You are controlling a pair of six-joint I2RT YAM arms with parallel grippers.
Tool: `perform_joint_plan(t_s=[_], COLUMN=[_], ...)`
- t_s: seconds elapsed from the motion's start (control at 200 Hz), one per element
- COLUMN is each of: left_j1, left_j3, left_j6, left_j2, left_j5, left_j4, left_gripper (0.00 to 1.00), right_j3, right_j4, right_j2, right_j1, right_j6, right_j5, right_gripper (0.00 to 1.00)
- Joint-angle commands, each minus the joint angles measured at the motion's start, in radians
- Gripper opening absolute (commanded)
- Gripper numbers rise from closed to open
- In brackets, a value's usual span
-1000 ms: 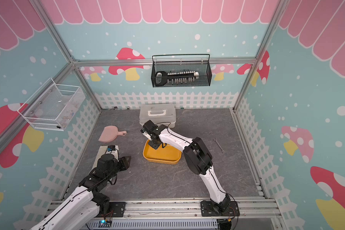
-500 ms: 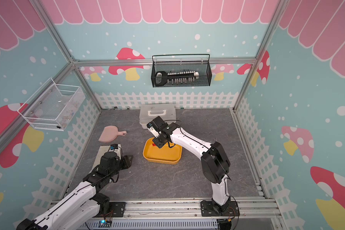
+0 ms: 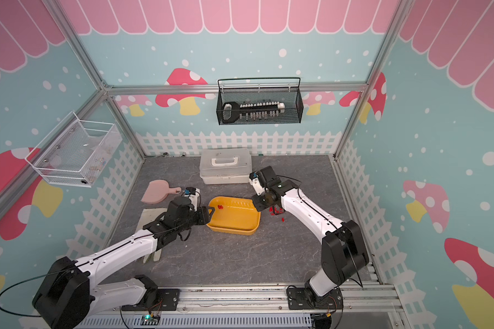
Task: Take the screw protection sleeves out of the storage box
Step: Place the screw protection sleeve at the center of the board.
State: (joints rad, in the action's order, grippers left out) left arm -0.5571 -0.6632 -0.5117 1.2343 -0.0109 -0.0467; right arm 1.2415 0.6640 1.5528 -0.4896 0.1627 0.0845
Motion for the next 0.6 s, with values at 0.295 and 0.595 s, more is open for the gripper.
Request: perform_joint_plan(t_s=[0.295, 0.595], left_j1=[-0.183, -0.194], left_j3=[-0.22, -0.251], left_j6=[0.006, 0.009], left_j2=[0.222, 0.234], left_j5=[0.03, 0.126], left_j4=[0.048, -0.044], left_gripper=[0.53, 0.51], right_j3=[-0.18, -0.231], right_j4=[-0.076, -0.083], right_j2=[-0.015, -0.009], right_j1=[0.124, 0.195], right_j6=[0.041, 0.038], right_j5=[0.104, 0.096], right_gripper=[0.1, 0.11])
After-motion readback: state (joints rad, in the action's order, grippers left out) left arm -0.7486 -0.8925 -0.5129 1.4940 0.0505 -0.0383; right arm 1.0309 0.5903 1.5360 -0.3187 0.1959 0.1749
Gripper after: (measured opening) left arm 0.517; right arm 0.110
